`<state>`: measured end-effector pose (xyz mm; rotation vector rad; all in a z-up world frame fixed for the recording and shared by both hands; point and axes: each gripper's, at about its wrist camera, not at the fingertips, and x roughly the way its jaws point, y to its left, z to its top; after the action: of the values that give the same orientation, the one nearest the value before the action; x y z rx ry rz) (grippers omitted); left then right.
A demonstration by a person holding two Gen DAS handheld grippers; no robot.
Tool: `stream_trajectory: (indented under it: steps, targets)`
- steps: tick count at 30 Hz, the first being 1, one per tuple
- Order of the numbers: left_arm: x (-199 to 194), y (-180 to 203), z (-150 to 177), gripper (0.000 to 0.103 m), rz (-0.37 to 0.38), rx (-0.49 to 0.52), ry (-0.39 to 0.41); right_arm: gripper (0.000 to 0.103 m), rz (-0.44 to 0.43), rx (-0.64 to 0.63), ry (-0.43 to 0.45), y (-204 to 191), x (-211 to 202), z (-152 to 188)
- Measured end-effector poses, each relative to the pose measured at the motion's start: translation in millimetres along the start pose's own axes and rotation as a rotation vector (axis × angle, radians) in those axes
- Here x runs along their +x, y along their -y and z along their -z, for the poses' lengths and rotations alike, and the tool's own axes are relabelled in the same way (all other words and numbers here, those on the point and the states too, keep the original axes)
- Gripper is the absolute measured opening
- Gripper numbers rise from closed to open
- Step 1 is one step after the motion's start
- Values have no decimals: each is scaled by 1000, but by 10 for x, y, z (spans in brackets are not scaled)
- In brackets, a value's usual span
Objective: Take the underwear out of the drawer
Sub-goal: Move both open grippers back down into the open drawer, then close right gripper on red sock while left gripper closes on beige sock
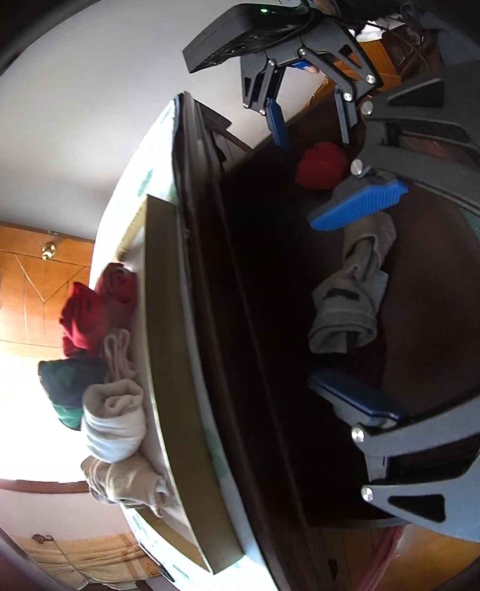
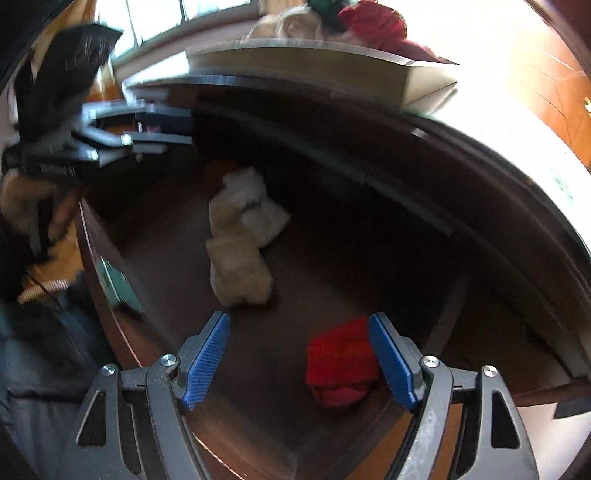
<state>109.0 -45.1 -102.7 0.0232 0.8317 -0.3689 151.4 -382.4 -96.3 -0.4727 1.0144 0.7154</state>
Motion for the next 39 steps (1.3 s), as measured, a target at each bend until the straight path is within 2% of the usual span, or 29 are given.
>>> stream_trajectory:
  steps: [3, 10, 17, 22, 28, 32, 34, 35, 37, 39]
  targets:
    - [16, -53, 24, 85, -6, -16, -6, 78, 34, -58, -73, -39, 134, -12]
    - [60, -141, 37, 85, -5, -48, -21, 78, 78, -147, -204, -98, 388, -39]
    - [124, -142, 62, 85, 2, -54, -37, 78, 96, -188, -280, -118, 587, -57]
    - [156, -121, 67, 85, 10, -53, -47, 69, 112, -193, -324, -88, 753, -51]
    - [183, -80, 67, 85, 18, -44, -67, 68, 161, -251, -376, -153, 975, -40]
    - [195, -42, 57, 85, 29, -34, -77, 63, 198, -280, -382, -208, 1080, -1]
    - [209, -18, 58, 85, 32, -24, -83, 51, 239, -296, -371, -222, 1093, 33]
    - [213, -11, 60, 85, 33, -21, -85, 50, 248, -289, -356, -222, 1078, 43]
    - [234, 2, 68, 85, 35, -17, -92, 41, 223, -242, -315, -178, 1019, 77]
    - [258, 17, 72, 85, 35, -13, -100, 37, 193, -187, -272, -121, 951, 84]
